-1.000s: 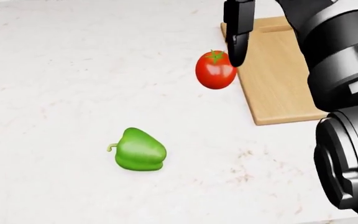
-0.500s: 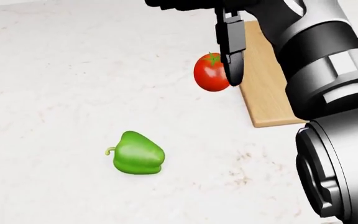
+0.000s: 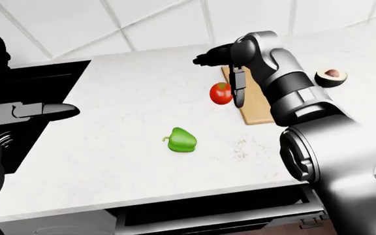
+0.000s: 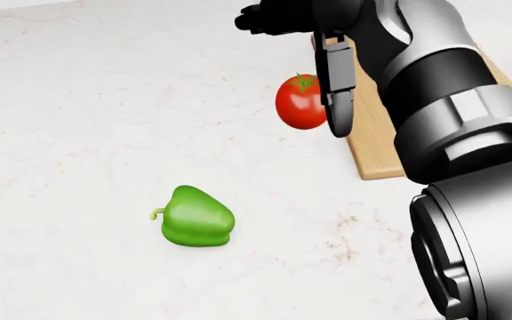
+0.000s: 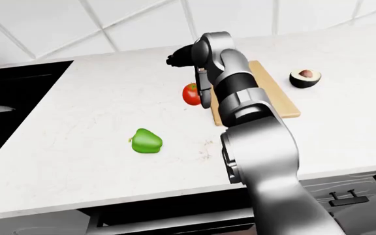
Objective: Place the avocado, onion, tomato and bell pepper on the cutting board.
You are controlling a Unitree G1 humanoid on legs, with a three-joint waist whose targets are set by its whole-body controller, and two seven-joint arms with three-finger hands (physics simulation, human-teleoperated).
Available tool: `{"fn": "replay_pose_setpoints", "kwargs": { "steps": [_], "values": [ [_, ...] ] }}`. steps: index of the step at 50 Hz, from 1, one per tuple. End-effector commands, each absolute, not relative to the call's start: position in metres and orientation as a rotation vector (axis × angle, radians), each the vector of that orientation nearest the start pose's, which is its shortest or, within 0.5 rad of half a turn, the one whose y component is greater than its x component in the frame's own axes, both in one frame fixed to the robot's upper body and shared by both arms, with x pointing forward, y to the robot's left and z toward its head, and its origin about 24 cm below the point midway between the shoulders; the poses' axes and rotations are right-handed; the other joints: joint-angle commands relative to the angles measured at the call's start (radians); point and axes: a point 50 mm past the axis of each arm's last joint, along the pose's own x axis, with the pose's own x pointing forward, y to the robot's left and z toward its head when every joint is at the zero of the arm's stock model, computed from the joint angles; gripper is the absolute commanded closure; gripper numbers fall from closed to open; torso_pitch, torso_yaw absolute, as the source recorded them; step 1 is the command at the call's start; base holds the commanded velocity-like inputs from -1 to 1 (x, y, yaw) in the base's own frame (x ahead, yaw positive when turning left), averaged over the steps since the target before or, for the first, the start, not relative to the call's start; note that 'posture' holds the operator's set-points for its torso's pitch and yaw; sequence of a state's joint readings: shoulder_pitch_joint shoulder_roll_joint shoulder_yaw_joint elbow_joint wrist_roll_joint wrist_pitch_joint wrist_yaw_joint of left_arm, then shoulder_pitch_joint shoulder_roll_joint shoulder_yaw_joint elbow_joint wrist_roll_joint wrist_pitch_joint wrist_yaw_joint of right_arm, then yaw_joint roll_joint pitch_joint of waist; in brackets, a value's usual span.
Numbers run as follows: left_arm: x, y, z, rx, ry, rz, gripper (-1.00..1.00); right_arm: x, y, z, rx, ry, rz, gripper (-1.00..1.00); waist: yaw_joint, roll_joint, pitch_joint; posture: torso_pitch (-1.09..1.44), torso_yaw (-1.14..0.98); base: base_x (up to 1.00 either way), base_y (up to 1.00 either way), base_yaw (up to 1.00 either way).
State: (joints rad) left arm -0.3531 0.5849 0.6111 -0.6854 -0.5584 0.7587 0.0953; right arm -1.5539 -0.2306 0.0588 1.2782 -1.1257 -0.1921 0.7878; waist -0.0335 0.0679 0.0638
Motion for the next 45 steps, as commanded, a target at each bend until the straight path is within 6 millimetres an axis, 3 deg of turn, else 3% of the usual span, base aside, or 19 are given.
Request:
{"fn": "replay_pose_setpoints", "kwargs": {
  "steps": [1, 36, 37, 38, 39, 40, 42, 43, 44, 45],
  "values": [
    [0.211, 0.268, 0.289, 0.122, -0.545, 0.234, -1.0, 0.417, -0.08, 0.296, -1.572, 0.044, 0.634, -1.0, 0.0, 0.004, -0.028, 0.0, 0.0, 0.0, 0.0, 0.0],
    [0.211, 0.267, 0.286, 0.113, -0.539, 0.229, -1.0, 0.422, -0.084, 0.254, -1.578, 0.033, 0.648, -0.98, 0.003, 0.002, -0.034, 0.0, 0.0, 0.0, 0.0, 0.0],
    [0.21, 0.267, 0.286, 0.113, -0.539, 0.228, -1.0, 0.422, -0.084, 0.252, -1.579, 0.031, 0.649, -0.69, 0.003, 0.002, -0.034, 0.0, 0.0, 0.0, 0.0, 0.0],
    [0.21, 0.267, 0.286, 0.113, -0.539, 0.229, -1.0, 0.422, -0.084, 0.252, -1.577, 0.029, 0.65, -0.64, 0.003, 0.002, -0.035, 0.0, 0.0, 0.0, 0.0, 0.0],
    [0.21, 0.268, 0.285, 0.113, -0.538, 0.229, -1.0, 0.422, -0.084, 0.25, -1.577, 0.029, 0.651, -0.22, 0.003, 0.002, -0.035, 0.0, 0.0, 0.0, 0.0, 0.0],
    [0.211, 0.268, 0.285, 0.113, -0.538, 0.229, -1.0, 0.422, -0.084, 0.249, -1.579, 0.028, 0.652, -0.08, 0.004, 0.002, -0.034, 0.0, 0.0, 0.0, 0.0, 0.0],
    [0.211, 0.268, 0.285, 0.112, -0.538, 0.228, -1.0, 0.422, -0.085, 0.248, -1.579, 0.027, 0.653, 0.49, 0.003, 0.001, -0.033, 0.0, 0.0, 0.0, 0.0, 0.0],
    [0.211, 0.268, 0.285, 0.112, -0.538, 0.229, -1.0, 0.422, -0.085, 0.248, -1.581, 0.026, 0.653, 0.66, 0.002, 0.0, -0.034, 0.0, 0.0, 0.0, 0.0, 0.0],
    [0.211, 0.268, 0.285, 0.113, -0.538, 0.229, -1.0, 0.423, -0.086, 0.247, -1.583, 0.026, 0.65, 0.99, 0.002, -0.001, -0.034, 0.0, 0.0, 0.0, 0.0, 0.0],
    [0.211, 0.268, 0.285, 0.113, -0.538, 0.229, -1.0, 0.423, -0.087, 0.246, -1.586, 0.026, 0.65, 1.0, 0.002, -0.001, -0.035, 0.0, 0.0, 0.0, 0.0, 0.0]
  ]
}}
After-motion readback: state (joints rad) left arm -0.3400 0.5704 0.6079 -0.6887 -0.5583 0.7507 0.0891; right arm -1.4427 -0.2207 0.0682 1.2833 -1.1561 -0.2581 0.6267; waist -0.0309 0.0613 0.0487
